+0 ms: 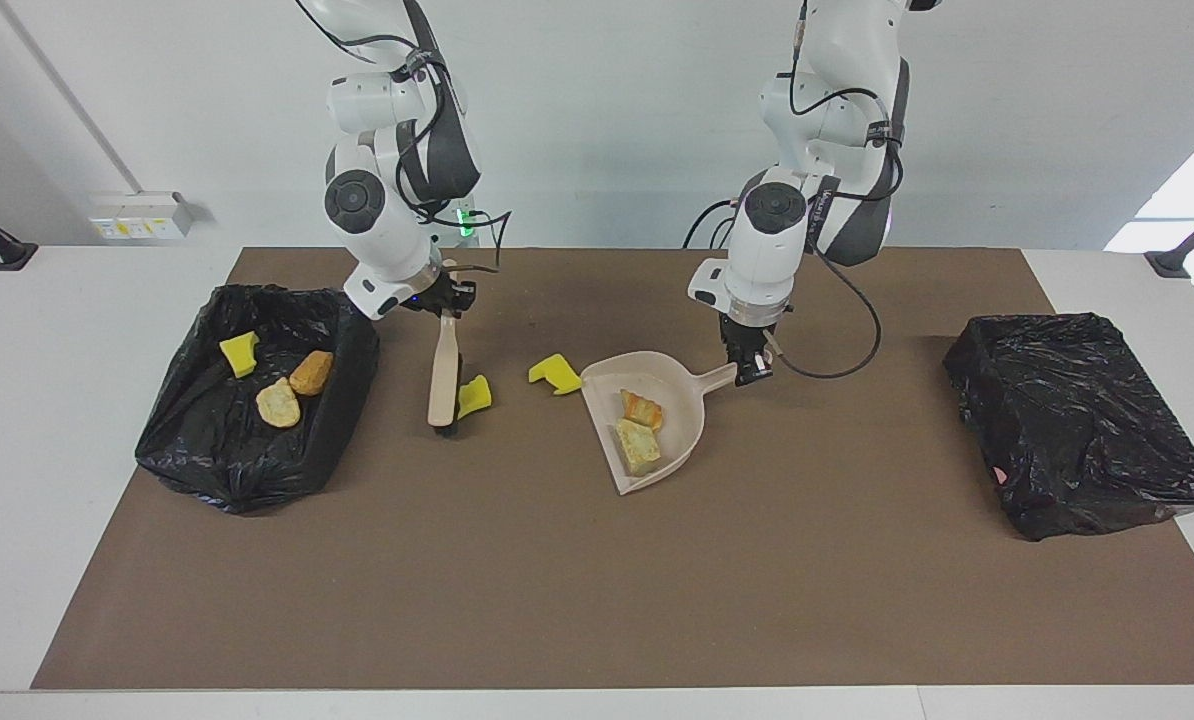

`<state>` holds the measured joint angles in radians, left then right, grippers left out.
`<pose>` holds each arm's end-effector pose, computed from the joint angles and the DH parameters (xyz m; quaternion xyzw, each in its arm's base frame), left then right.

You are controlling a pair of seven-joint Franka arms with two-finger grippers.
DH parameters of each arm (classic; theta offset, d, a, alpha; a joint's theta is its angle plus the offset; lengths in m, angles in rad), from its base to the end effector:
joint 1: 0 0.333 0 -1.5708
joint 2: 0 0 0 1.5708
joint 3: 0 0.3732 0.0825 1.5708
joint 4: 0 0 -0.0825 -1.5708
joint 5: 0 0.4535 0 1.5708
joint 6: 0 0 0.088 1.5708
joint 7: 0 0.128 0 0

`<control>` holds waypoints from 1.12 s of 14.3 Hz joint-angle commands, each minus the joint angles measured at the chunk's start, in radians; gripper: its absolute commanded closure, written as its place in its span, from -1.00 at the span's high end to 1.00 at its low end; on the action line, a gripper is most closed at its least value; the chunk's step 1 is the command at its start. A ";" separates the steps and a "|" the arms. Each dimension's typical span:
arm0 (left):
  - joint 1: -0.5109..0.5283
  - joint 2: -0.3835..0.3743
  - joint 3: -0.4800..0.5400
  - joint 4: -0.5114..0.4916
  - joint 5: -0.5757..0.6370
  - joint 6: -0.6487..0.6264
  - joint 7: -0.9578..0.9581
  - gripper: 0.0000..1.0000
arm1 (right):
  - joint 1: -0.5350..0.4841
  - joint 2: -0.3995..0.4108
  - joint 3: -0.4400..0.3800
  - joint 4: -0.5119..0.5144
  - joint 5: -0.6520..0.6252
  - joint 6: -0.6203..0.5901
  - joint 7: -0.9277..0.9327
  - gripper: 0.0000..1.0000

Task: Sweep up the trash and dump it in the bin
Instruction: 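Draw the brush back to the remaining sponge with the right gripper, then sweep the remaining sponge and crust into the dustpan with the right gripper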

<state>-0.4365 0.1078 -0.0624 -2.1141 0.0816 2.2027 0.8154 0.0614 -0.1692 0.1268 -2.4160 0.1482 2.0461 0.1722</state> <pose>0.5453 -0.2919 0.3565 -0.7763 0.6296 0.0139 0.0275 0.4746 0.1010 0.3521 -0.9930 0.0344 0.1077 0.0328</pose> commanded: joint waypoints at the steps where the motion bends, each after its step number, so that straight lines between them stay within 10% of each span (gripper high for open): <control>1: 0.002 -0.030 -0.002 -0.038 -0.013 0.022 0.011 -1.00 | -0.009 -0.072 0.014 -0.078 -0.019 0.055 -0.007 -1.00; 16: 0.004 -0.033 -0.002 -0.044 -0.013 0.023 0.010 -1.00 | 0.308 0.158 0.024 0.093 0.203 0.189 0.052 -1.00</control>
<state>-0.4365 0.1076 -0.0624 -2.1158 0.0812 2.2038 0.8153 0.3385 -0.0618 0.1483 -2.3855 0.2830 2.2246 0.2112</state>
